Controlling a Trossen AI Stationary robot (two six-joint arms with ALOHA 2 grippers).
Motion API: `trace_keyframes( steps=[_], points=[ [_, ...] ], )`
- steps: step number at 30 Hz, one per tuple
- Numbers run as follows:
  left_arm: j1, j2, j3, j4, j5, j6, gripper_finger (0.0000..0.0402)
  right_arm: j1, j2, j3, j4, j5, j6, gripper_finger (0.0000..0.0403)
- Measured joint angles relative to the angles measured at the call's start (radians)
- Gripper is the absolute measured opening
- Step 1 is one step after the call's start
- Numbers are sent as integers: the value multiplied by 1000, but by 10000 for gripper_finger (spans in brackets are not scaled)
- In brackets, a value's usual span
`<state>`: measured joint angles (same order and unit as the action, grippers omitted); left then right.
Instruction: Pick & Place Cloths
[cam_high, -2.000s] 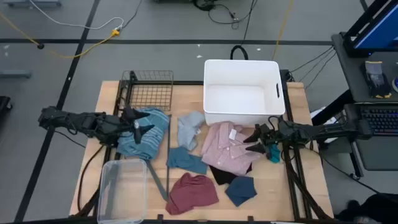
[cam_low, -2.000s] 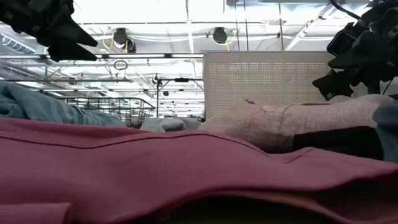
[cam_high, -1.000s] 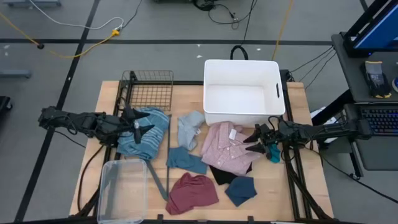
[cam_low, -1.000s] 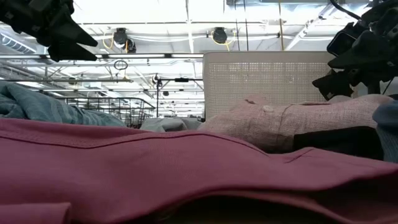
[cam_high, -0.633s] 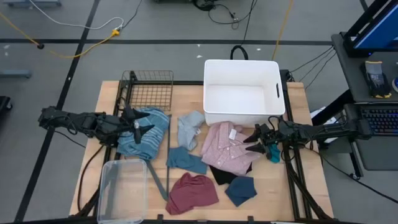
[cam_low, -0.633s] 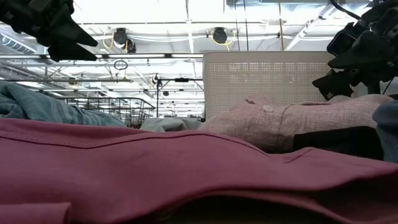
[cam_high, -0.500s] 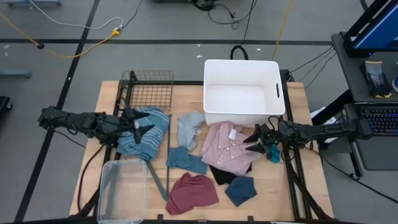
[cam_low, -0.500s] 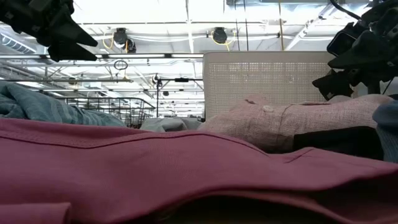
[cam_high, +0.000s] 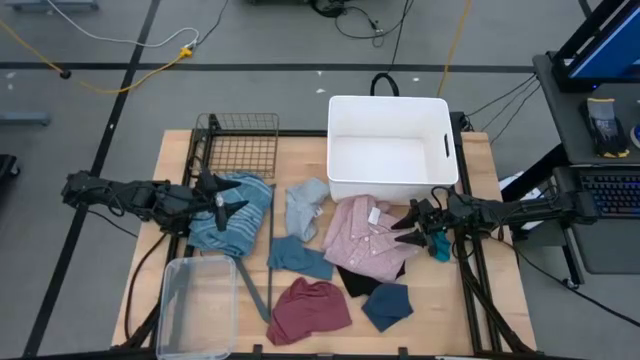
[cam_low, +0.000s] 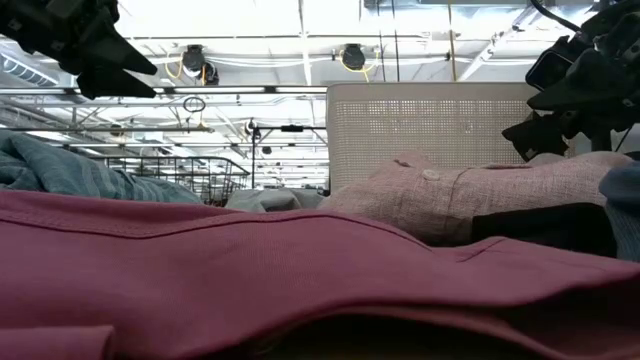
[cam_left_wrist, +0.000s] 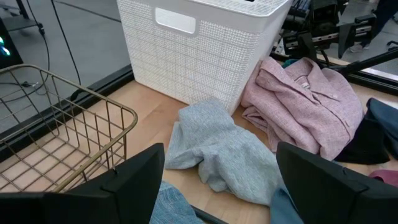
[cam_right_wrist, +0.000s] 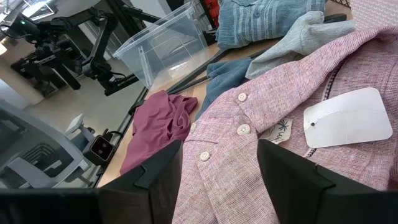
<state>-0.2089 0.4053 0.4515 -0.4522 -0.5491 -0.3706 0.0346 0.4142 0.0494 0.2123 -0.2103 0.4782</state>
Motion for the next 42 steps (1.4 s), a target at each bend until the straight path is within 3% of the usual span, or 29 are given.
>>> trace_keyframes(
  steps=[23, 34, 42],
  points=[
    [0, 0, 0, 0, 0, 0, 310, 0, 0, 0, 25, 4, -23, 201],
    [0, 0, 0, 0, 0, 0, 310, 0, 0, 0, 85, 0, 164, 201],
    [0, 0, 0, 1, -35, 53, 310, 0, 0, 0, 120, 0, 192, 201]
  ],
)
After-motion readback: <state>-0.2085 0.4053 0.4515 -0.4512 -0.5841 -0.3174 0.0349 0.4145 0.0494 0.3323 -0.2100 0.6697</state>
